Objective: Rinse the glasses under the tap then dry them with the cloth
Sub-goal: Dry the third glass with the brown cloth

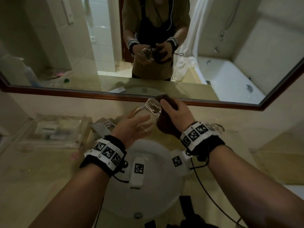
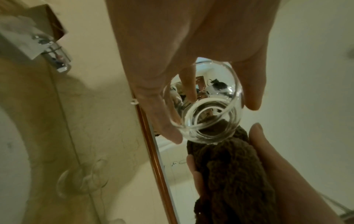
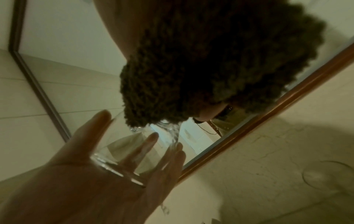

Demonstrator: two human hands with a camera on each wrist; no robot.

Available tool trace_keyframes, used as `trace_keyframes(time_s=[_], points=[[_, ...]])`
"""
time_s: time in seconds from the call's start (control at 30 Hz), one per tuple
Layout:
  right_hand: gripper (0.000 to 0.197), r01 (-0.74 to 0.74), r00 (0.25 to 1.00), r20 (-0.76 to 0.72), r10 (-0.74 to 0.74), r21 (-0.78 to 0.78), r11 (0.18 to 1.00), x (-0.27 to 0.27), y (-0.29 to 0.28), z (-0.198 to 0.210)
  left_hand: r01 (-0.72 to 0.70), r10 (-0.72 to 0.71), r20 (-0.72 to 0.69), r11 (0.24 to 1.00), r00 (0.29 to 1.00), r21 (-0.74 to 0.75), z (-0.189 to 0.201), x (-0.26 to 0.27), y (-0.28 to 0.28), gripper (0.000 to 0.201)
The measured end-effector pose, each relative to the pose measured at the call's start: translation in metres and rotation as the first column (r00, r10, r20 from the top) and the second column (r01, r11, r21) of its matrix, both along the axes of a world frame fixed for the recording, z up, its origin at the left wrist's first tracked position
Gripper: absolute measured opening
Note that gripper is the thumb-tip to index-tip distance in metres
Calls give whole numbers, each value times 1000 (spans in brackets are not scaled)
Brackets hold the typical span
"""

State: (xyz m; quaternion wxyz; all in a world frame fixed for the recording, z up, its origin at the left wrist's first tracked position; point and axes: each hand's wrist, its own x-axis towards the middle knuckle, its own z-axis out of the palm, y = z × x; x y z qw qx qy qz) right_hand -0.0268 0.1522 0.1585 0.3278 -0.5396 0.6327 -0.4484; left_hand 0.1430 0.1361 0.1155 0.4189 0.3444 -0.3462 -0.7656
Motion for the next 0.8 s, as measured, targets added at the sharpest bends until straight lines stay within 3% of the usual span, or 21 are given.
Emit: trace_keyframes(time_s=[0.1,0.2,0.27,0.37,0.5,0.6,0.7,0.8], points=[[27,24,999,26,-25,23,999,10,-3,1,-3,11,111,998,994,-70,-5,5,-6,54],[41,57,996,-73,-57,-2,998,19,-9,-2,-18,45,201,991,979,-134,-13,6,-8,61],[39,83,992,-92,-83,-8,997,19,-15,-6,31,-3,184,988,983,-153,-17,7,-10,60],[25,98,995,5,-98,11,995,17,-22,-12,144,-127,97,971,987,-190,-23,10,-14,61],[23,138,988,69,-135,-40,990,15,-15,-22,50,-22,140,980,990,-194,-19,7,-18,59],[28,94,993,-56,-102,-132,987,18,-8,-17,-24,69,197,974,978,-224,-20,9,-24,79],[28,1,973,-229,-25,-104,995,23,-11,-6,-53,79,146,983,986,-173,-24,9,-24,76],[18,36,983,-177,-58,-125,992,27,-17,-3,-9,25,90,984,996,-177,-30,12,-22,71]])
